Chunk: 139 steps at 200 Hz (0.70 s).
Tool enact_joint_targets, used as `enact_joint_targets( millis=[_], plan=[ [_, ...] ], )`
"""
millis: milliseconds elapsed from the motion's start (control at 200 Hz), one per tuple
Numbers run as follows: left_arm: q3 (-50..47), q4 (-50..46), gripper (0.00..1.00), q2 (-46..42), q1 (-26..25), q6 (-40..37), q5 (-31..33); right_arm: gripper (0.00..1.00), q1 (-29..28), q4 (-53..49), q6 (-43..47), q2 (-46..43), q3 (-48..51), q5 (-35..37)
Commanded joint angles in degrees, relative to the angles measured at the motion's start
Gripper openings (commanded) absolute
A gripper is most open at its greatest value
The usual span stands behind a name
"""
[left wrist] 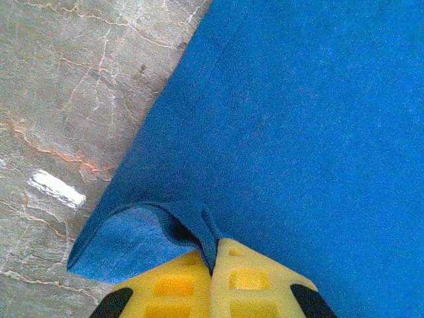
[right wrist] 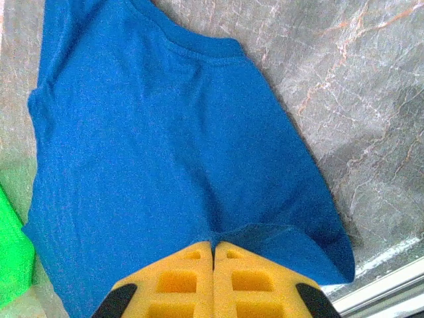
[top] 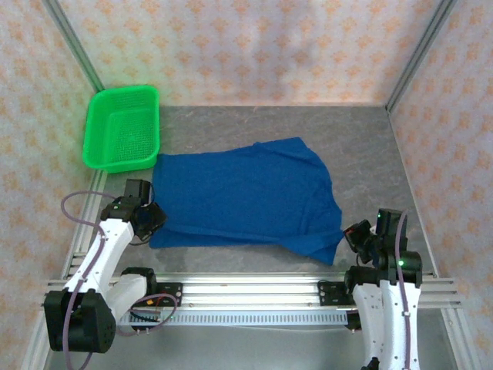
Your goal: Fold and stack the t-shirts
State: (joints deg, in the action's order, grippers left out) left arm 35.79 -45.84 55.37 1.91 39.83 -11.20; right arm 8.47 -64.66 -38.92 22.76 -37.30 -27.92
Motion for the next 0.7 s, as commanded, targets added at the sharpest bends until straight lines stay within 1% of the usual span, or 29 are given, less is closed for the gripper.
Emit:
enact_joint_targets(
  millis=[0, 225, 470, 690],
  plan=[
    [-1.2, -1.8, 0.0, -0.6, 0.5, 2.4, 3.3, 0.0, 0.4, 1.6, 0.2, 0.3, 1.2, -2.3],
    [-0.8, -1.0, 0.0, -1.2, 0.5, 2.1, 2.4, 0.0, 0.4, 6.8, 0.6, 3.4, 1.8, -6.7],
    [0.6, -0.5, 0.0, 1.1, 0.5, 0.3, 2.3, 0.0, 0.3, 8.7, 6.8, 11.5, -1.4, -7.0],
    [1.8, 0.0, 0.0, 2.3, 0.6, -0.9, 1.8, 0.0, -2.1, 11.9, 8.1, 16.7, -2.8, -6.3]
  ],
)
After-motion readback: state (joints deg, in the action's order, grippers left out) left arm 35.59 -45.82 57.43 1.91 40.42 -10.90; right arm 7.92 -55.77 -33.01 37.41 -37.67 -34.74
